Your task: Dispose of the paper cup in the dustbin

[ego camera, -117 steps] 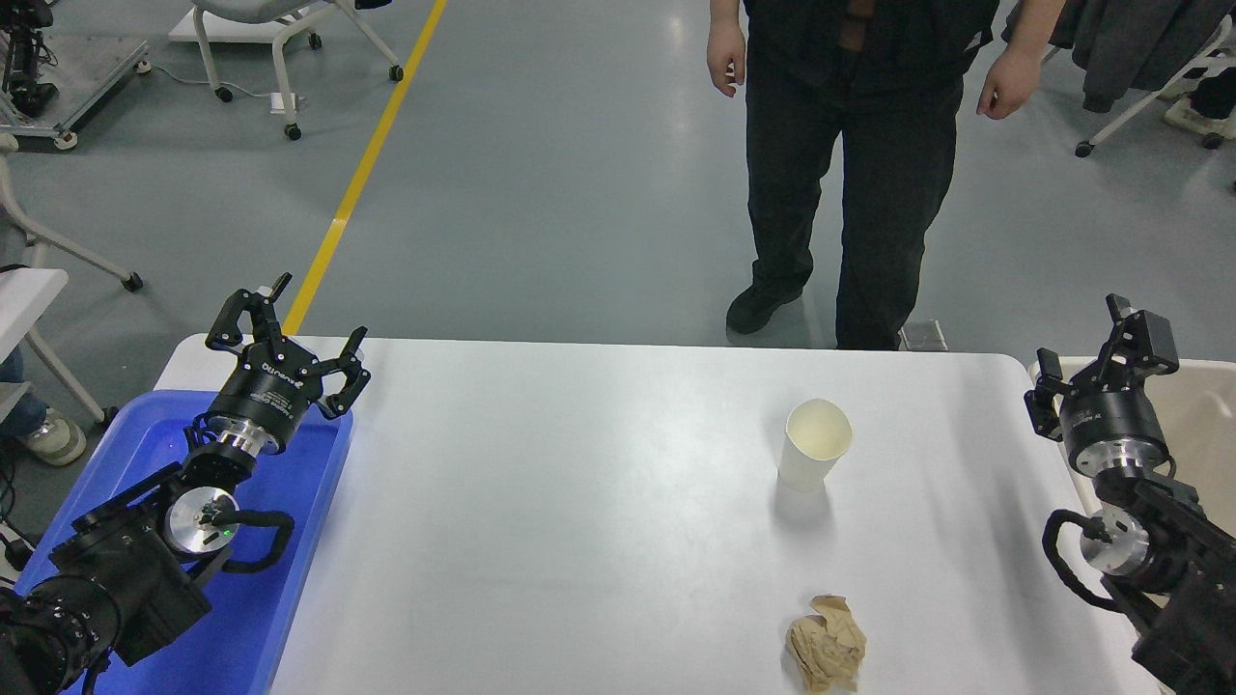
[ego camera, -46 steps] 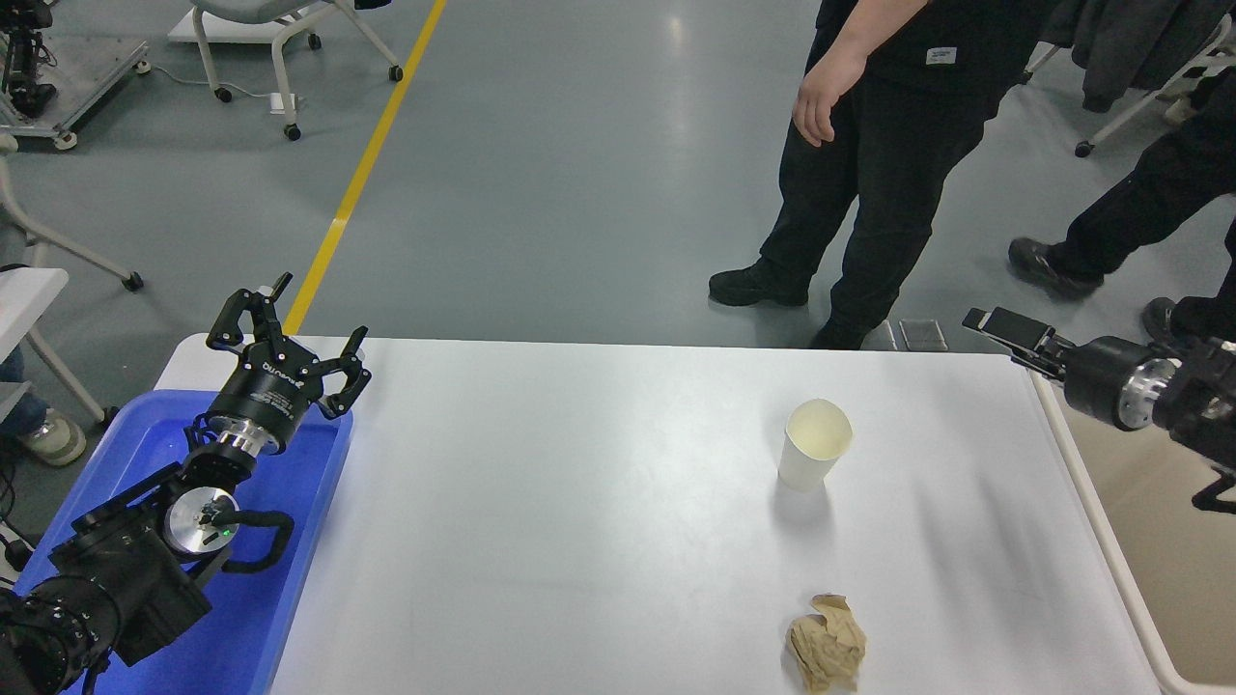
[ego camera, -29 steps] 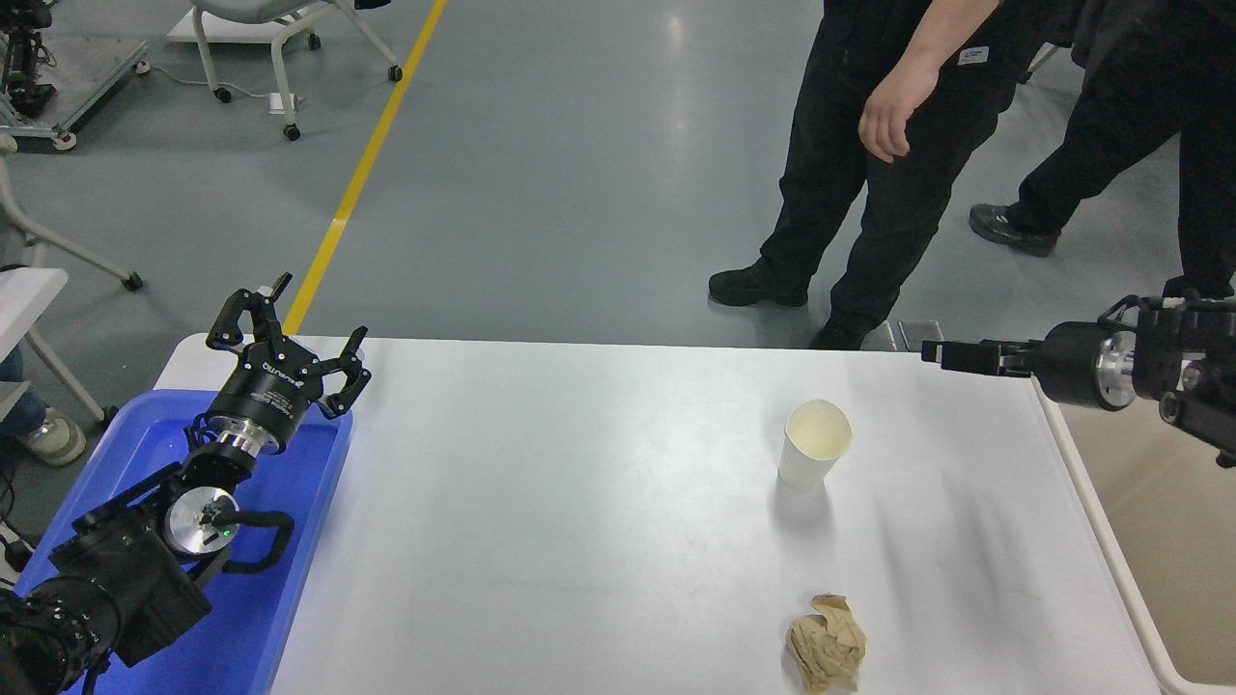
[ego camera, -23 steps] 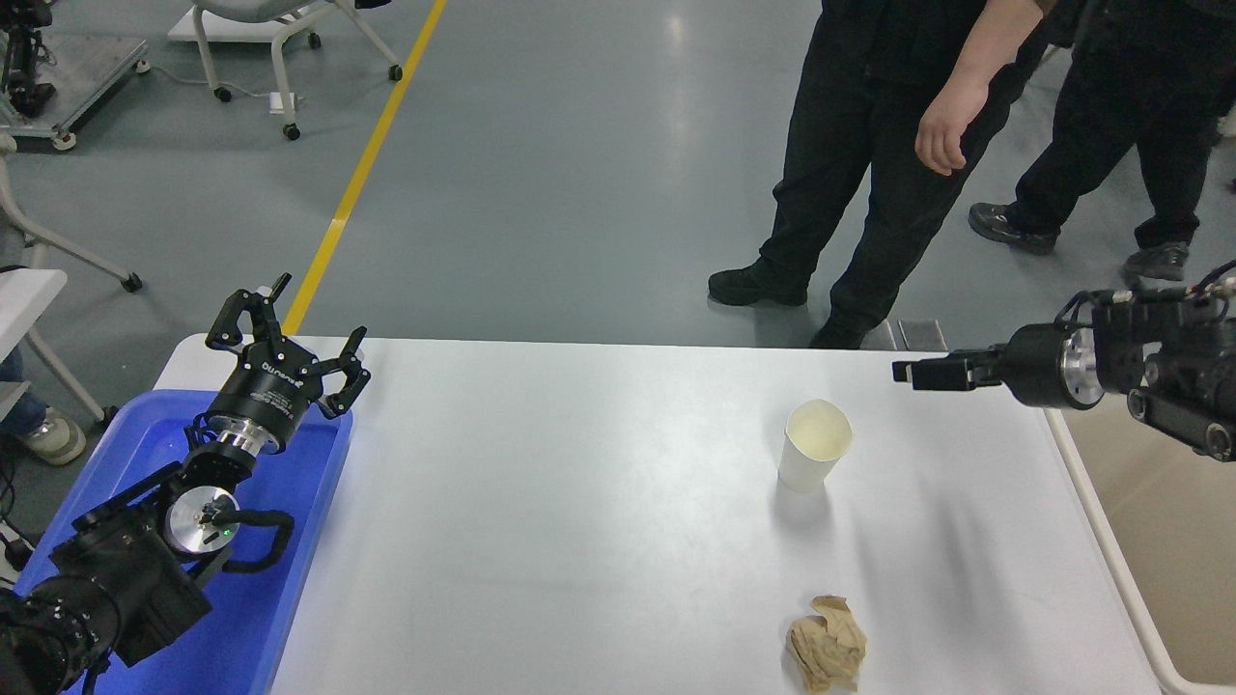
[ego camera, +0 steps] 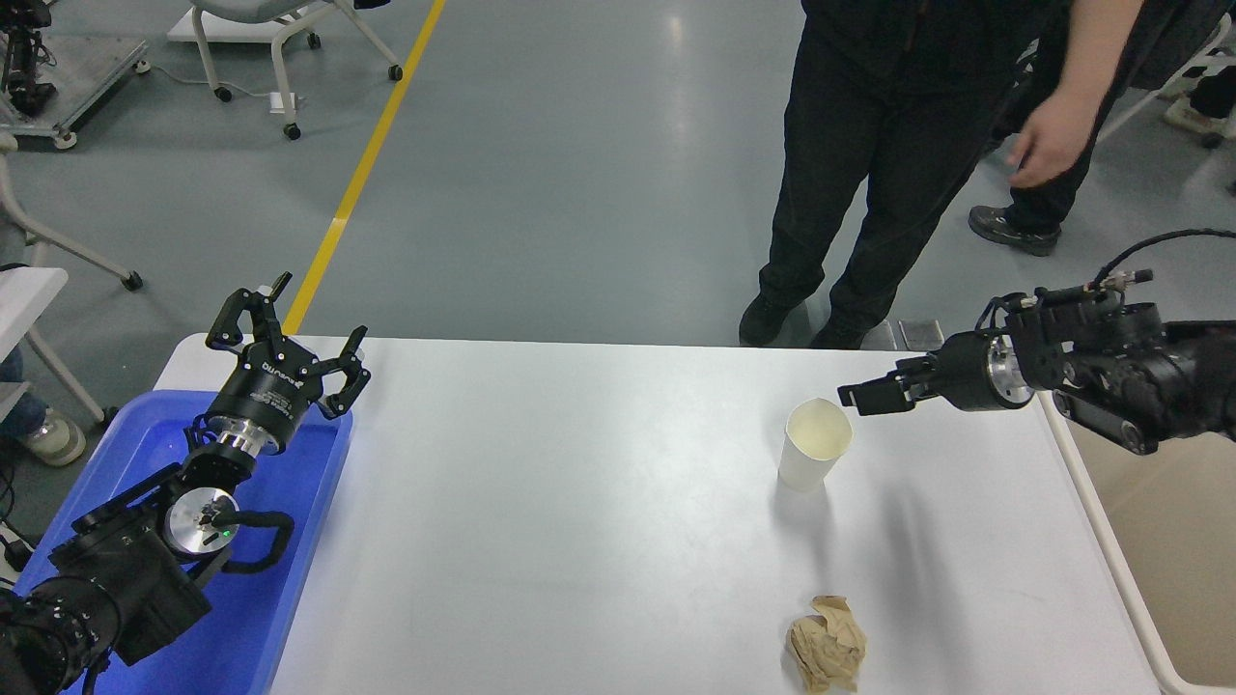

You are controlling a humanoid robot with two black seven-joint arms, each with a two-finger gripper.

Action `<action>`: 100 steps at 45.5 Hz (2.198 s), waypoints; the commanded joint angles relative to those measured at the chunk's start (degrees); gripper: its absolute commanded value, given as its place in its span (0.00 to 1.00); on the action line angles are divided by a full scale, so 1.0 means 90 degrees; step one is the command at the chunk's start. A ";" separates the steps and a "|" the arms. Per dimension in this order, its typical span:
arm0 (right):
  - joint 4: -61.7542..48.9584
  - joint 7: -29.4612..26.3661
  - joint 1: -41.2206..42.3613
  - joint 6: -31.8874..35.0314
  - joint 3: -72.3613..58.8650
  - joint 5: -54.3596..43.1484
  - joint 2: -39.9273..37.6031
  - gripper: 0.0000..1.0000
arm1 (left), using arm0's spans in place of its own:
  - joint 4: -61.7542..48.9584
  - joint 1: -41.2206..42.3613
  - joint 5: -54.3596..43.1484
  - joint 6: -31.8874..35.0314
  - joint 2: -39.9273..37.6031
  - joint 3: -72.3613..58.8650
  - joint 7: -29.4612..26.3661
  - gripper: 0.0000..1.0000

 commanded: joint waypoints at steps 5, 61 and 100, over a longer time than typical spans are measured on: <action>-0.0908 -0.0042 -0.0680 -0.0016 -0.0007 0.0028 0.0560 0.99 | -0.0002 0.0000 -0.0001 -0.0004 0.0000 0.0000 0.0000 1.00; -0.1572 -0.0374 -0.1169 0.0072 -0.0056 -0.0040 0.0922 0.42 | 0.0008 0.0000 -0.0001 -0.0004 0.0000 0.0000 0.0000 1.00; -0.1680 -0.0345 -0.1179 0.0121 0.0003 0.0028 0.0893 0.00 | 0.0007 0.0000 -0.0001 0.0006 0.0000 0.0000 0.0000 1.00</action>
